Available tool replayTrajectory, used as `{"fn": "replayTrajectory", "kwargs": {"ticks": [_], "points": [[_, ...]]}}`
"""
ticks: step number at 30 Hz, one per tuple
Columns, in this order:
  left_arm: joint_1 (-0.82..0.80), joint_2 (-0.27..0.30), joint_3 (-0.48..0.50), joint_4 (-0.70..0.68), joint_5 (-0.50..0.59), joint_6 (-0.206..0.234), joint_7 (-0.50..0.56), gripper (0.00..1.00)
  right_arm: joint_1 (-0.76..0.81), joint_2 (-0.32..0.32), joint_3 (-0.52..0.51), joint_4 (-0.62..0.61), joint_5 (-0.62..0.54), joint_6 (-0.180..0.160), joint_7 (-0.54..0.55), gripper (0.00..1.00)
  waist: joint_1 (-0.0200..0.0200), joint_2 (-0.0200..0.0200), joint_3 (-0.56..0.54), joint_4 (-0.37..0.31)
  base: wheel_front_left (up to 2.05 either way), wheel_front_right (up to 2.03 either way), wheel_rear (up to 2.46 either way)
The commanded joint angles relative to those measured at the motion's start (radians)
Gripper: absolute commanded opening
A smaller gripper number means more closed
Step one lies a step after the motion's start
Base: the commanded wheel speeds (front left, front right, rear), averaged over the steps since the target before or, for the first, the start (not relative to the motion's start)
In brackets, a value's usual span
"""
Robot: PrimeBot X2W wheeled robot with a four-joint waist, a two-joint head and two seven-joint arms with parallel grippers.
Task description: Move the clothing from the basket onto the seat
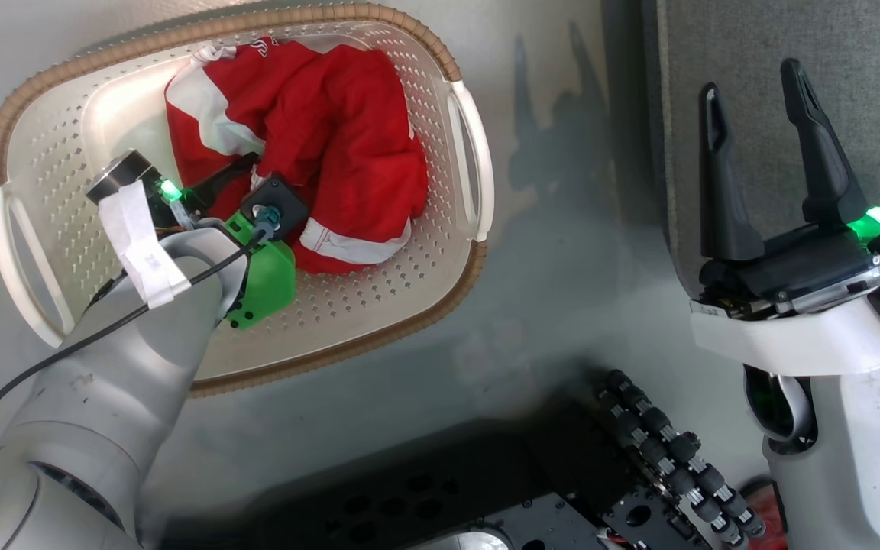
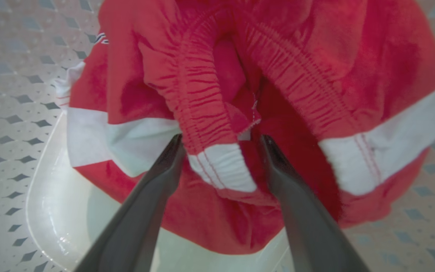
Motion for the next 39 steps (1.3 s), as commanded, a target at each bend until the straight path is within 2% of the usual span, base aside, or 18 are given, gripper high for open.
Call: {"fn": "replayTrajectory", "kwargs": {"ticks": [1,2,3,4,5,10,16,24,30,39], "points": [[-0.020,0.012,-0.002,0.004,-0.006,0.005,-0.004,1.00,-0.015,-0.001,0.007,-0.008,-0.015,-0.001,0.000,1.00,-0.0001,0.0000,0.009,-0.004,0.00,0.00,0.00],[-0.018,0.013,-0.007,0.005,-0.005,0.002,-0.006,1.00,-0.016,-0.001,0.013,-0.011,-0.022,-0.001,0.000,1.00,-0.0001,0.0000,0.013,-0.007,0.00,0.00,0.00],[-0.017,0.014,-0.010,0.006,-0.005,-0.001,-0.006,0.77,-0.018,-0.002,0.016,-0.012,-0.026,-0.001,0.000,1.00,-0.0001,0.0000,0.015,-0.008,0.00,0.00,0.00],[-0.019,0.016,-0.016,0.007,0.000,-0.003,-0.008,0.35,-0.022,-0.002,0.021,-0.016,-0.033,-0.001,0.000,1.00,-0.0001,0.0000,0.017,-0.010,0.00,0.00,0.00],[-0.023,0.019,-0.023,0.007,0.010,0.002,-0.010,0.00,-0.025,-0.002,0.024,-0.019,-0.036,-0.001,0.000,1.00,-0.0001,0.0000,0.018,-0.012,0.00,0.00,0.00],[-0.009,0.016,-0.036,0.002,0.016,0.034,-0.015,0.00,-0.028,-0.002,0.027,-0.023,-0.038,-0.001,0.000,1.00,-0.0001,0.0000,-0.007,-0.015,0.00,0.00,0.00],[0.056,0.006,-0.027,-0.063,-0.006,0.055,-0.017,0.00,-0.022,-0.002,0.049,-0.009,-0.080,-0.001,0.000,1.00,-0.0001,0.0000,-0.109,0.001,0.00,0.00,0.00],[0.195,0.004,-0.003,-0.194,-0.030,0.067,-0.018,0.00,0.038,-0.002,0.039,0.014,-0.108,-0.001,0.000,1.00,-0.0001,0.0000,-0.343,0.053,0.00,0.00,0.00],[0.312,-0.010,0.055,-0.262,-0.101,0.027,-0.018,0.00,0.111,-0.002,0.062,0.046,-0.152,-0.001,0.000,1.00,-0.0001,0.0000,-0.543,0.093,0.00,0.00,0.00],[0.497,-0.016,0.168,-0.420,-0.178,0.025,-0.018,0.00,0.248,-0.012,0.077,0.094,-0.167,-0.001,0.000,1.00,-0.0001,0.0000,-0.821,0.125,0.00,0.00,0.00]]}}
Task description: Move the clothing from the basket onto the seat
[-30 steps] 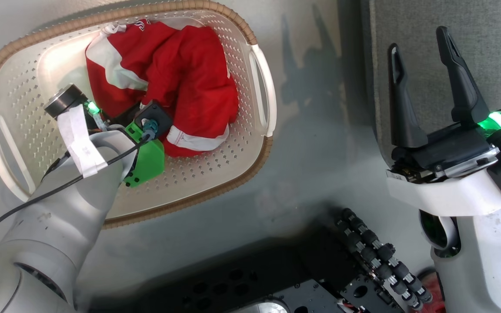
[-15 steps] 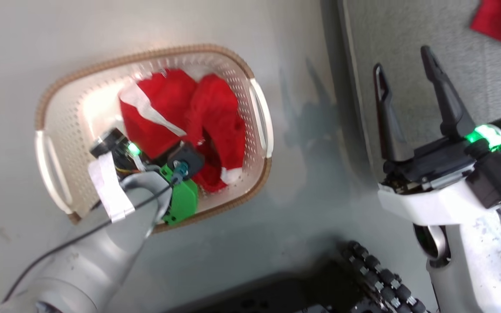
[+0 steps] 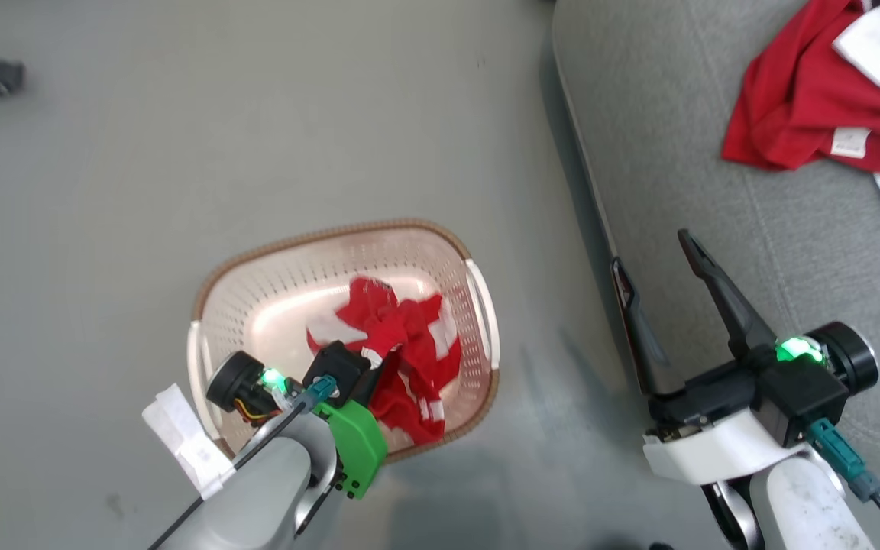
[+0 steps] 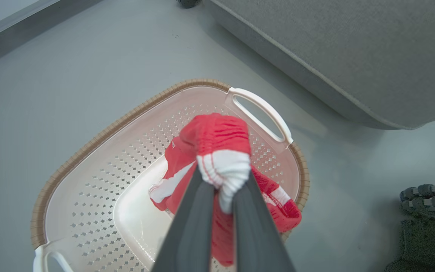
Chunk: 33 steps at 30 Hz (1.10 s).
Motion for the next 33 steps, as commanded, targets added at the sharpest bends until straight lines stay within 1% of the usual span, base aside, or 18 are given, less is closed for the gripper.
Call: {"fn": "replayTrajectory", "kwargs": {"ticks": [1,4,7,11,15,20,26,33], "points": [[0.035,-0.006,0.019,-0.022,-0.018,-0.006,-0.004,0.00,0.033,-0.009,0.000,0.008,0.002,-0.001,0.000,1.00,0.0000,0.0000,-0.262,0.059,0.00,0.00,0.00],[0.085,-0.013,0.059,-0.075,-0.034,-0.008,-0.004,0.00,0.070,-0.017,0.003,0.020,0.009,-0.001,0.000,1.00,0.0000,0.0000,-0.336,0.061,0.00,0.00,0.00],[0.120,-0.017,0.096,-0.136,-0.035,-0.001,-0.004,0.00,0.102,-0.025,0.011,0.031,0.015,-0.001,0.000,1.00,0.0000,0.0000,-0.395,0.060,0.00,0.00,0.00],[0.152,-0.017,0.139,-0.224,-0.019,0.016,-0.004,0.00,0.138,-0.036,0.028,0.051,0.029,-0.001,0.000,1.00,0.0000,0.0000,-0.443,0.056,0.00,0.00,0.00],[0.167,-0.018,0.171,-0.311,0.001,0.027,-0.003,0.00,0.160,-0.043,0.044,0.069,0.039,-0.001,0.000,1.00,0.0000,0.0000,-0.462,0.055,0.00,0.00,0.00],[0.170,-0.014,0.175,-0.392,0.042,0.031,-0.004,0.00,0.174,-0.050,0.057,0.095,0.046,-0.001,0.000,1.00,0.0000,0.0000,-0.472,0.055,0.00,0.00,0.00],[0.165,-0.024,0.173,-0.480,0.058,0.019,-0.004,0.00,0.174,-0.053,0.083,0.128,0.057,-0.001,0.000,1.00,0.0000,0.0000,-0.483,0.058,0.00,0.00,0.00],[0.142,-0.037,0.146,-0.566,0.071,0.010,-0.004,0.00,0.148,-0.062,0.130,0.204,0.084,-0.001,0.000,1.00,0.0000,0.0000,-0.483,0.075,0.00,0.00,0.00]]}}
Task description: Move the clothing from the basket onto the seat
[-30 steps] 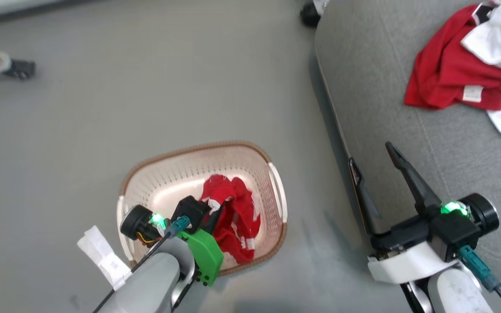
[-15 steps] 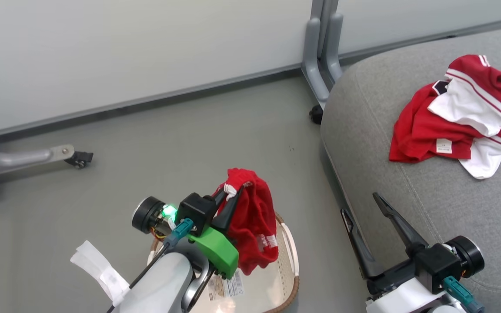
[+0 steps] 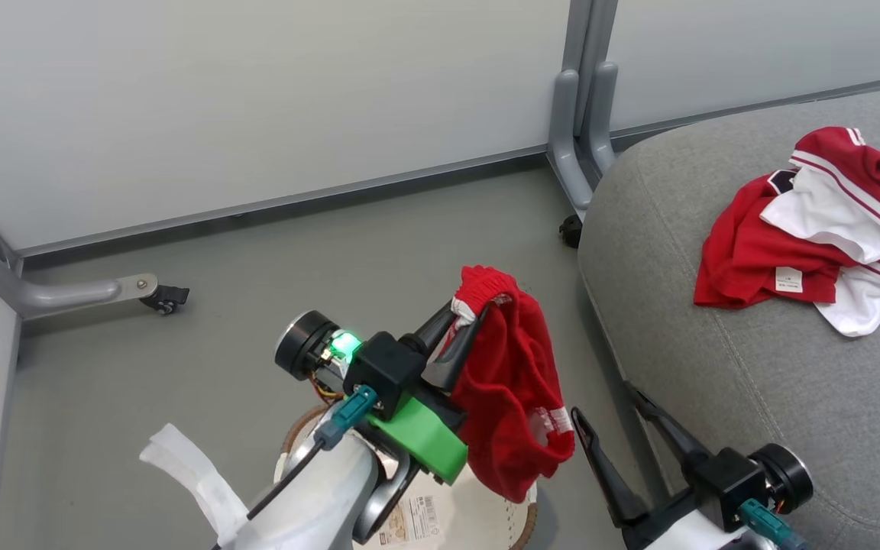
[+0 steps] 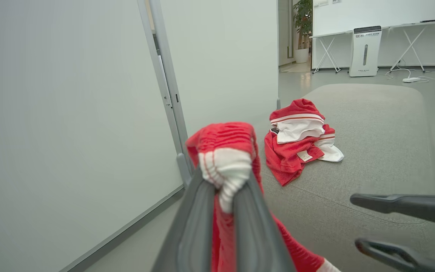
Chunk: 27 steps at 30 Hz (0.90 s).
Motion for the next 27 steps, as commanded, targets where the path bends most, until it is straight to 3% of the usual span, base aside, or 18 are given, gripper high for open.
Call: {"fn": "replayTrajectory", "kwargs": {"ticks": [1,11,22,24,25,27], "points": [[-0.012,-0.004,-0.007,-0.016,0.001,-0.007,-0.003,0.00,-0.010,-0.006,0.007,0.016,0.006,-0.001,0.000,1.00,0.0001,-0.0001,0.000,0.006,0.00,0.00,0.00],[-0.024,-0.022,-0.058,-0.139,0.001,-0.013,0.022,0.00,-0.034,0.009,0.032,0.130,0.049,-0.001,0.000,1.00,0.0001,-0.0001,-0.001,0.020,0.00,0.00,0.00],[-0.005,-0.012,-0.086,-0.186,-0.010,-0.011,0.054,0.00,-0.081,0.003,0.121,0.167,0.092,-0.001,0.000,1.00,0.0001,-0.0001,0.000,0.014,0.00,0.00,0.00],[-0.005,-0.010,-0.086,-0.188,-0.016,-0.011,0.056,0.00,-0.083,0.003,0.126,0.169,0.099,-0.001,0.000,0.70,0.0001,-0.0001,0.002,0.014,0.00,0.00,0.00],[-0.005,-0.009,-0.087,-0.188,-0.017,-0.011,0.058,0.00,-0.082,0.001,0.127,0.170,0.101,-0.001,0.000,0.49,0.0001,-0.0001,0.004,0.014,0.00,0.00,0.00],[-0.003,-0.008,-0.087,-0.186,-0.023,-0.011,0.061,0.00,-0.084,-0.004,0.131,0.166,0.102,-0.001,0.000,0.22,0.0001,-0.0001,0.006,0.014,0.00,0.00,0.00]]}}
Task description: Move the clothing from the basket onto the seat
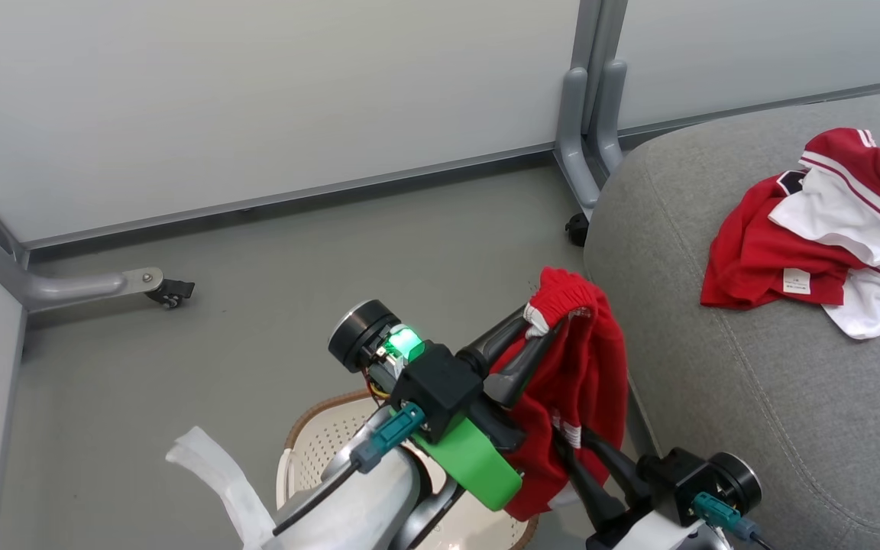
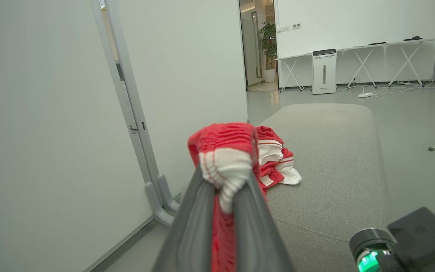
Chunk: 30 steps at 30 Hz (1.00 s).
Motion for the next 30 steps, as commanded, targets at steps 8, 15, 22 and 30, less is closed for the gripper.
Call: {"fn": "replayTrajectory", "kwargs": {"ticks": [8,15,22,30], "points": [[0.031,0.021,0.022,0.063,-0.041,0.009,-0.002,0.00,0.023,-0.004,-0.052,-0.051,0.002,-0.001,0.000,0.00,0.0001,-0.0001,0.013,0.001,0.00,0.00,0.00],[0.034,0.022,0.019,0.095,-0.074,-0.003,0.006,0.00,0.031,-0.004,-0.077,-0.074,-0.005,-0.001,0.000,0.00,0.0001,-0.0001,0.025,-0.004,0.00,0.00,0.00],[0.039,0.014,0.008,0.109,-0.109,-0.016,0.031,1.00,0.024,-0.008,-0.075,-0.077,-0.004,-0.001,0.000,0.00,0.0001,-0.0001,0.030,-0.011,0.00,0.00,0.00],[0.023,0.027,-0.001,0.098,-0.132,-0.022,0.045,1.00,0.019,-0.007,-0.082,-0.081,-0.009,-0.001,0.000,0.00,0.0001,-0.0001,0.039,-0.013,0.00,0.00,0.00]]}}
